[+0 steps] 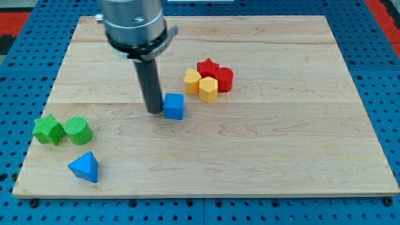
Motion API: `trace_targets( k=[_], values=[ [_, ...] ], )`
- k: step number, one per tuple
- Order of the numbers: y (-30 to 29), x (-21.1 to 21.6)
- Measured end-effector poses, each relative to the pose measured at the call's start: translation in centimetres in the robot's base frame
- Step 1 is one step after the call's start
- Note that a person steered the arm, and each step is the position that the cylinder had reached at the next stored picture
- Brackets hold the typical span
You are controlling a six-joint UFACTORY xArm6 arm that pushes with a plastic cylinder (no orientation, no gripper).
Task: Push the blue cube towards the yellow heart
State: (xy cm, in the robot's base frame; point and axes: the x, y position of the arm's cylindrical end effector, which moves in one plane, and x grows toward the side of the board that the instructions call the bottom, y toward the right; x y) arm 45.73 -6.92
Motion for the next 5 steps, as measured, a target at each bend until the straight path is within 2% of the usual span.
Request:
trace_targets(
  k=[1,2,3,4,5],
  values=[
    [0.2,4.4],
    [5.0,4.7],
    [5.0,0.5],
    [5.6,3.7],
    [-3.6,2.7]
  ],
)
